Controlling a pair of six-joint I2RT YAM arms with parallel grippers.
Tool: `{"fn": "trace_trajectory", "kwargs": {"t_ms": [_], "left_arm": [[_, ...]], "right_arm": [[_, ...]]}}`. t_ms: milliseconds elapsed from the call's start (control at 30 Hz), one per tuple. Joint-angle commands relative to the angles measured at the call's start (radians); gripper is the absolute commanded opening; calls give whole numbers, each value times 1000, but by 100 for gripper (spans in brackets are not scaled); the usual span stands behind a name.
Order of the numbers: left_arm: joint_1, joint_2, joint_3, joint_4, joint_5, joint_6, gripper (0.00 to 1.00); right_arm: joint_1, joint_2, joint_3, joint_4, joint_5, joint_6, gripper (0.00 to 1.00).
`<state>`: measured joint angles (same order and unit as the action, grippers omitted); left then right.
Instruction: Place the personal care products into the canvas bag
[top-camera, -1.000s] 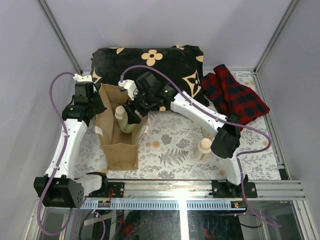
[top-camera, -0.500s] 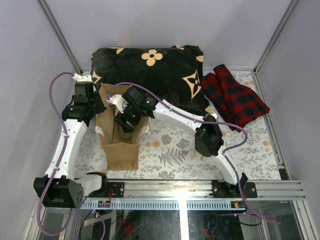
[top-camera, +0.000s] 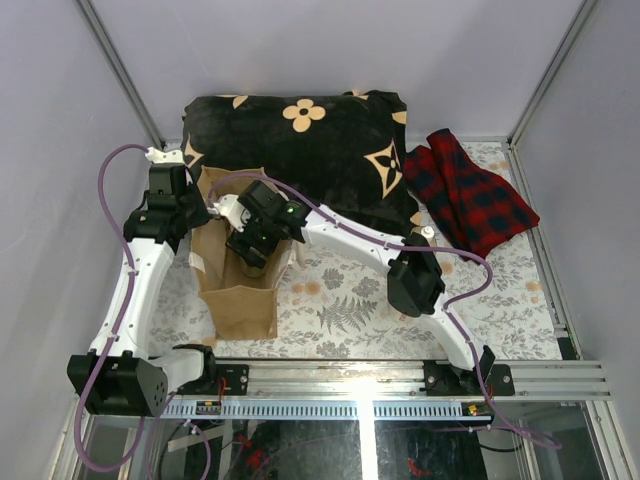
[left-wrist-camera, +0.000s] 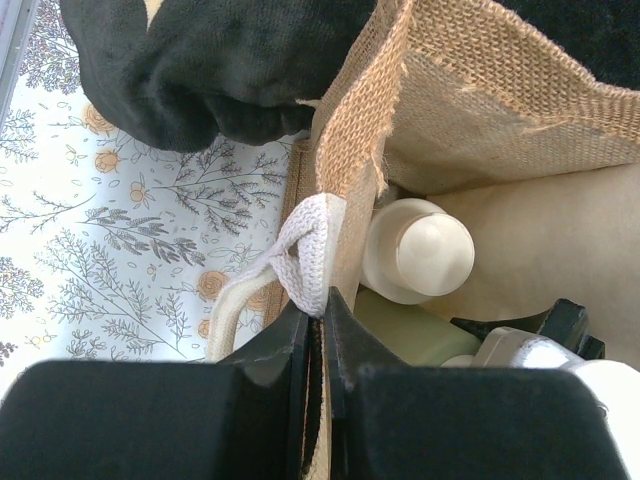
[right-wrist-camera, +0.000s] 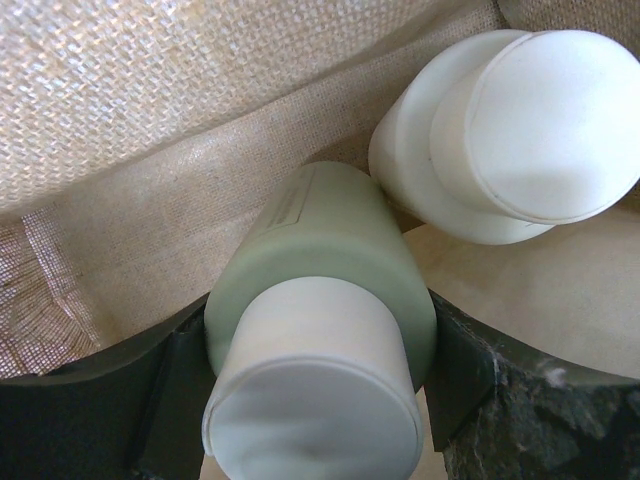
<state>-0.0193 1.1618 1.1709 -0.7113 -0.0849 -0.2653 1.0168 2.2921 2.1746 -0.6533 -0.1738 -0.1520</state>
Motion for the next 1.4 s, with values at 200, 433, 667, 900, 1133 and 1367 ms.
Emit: {"fn": "trace_trajectory", "kwargs": {"t_ms": [200,433,667,900,1133,1367], "left_arm": [[3,-7,10,15,2,11,0],[3,-7,8,14,1,10,0],[3,-11,7,14,1,8,0],[5,-9,13,9,-11,8,0],[7,-8,10,28,12,-19,0],[8,-6,-21,52,-1,-24,0]], "right_arm": [[-2,-44,56,108,59,-25,77],[-3,-50,53,126,55,-2,86],[-2,-71,60,120,64,-4,89],[-3,-219,-57,104,143,-18,91],[-11,-498,-321,270,228,56,99],[-16,-730,-471,283,410,146,99]]}}
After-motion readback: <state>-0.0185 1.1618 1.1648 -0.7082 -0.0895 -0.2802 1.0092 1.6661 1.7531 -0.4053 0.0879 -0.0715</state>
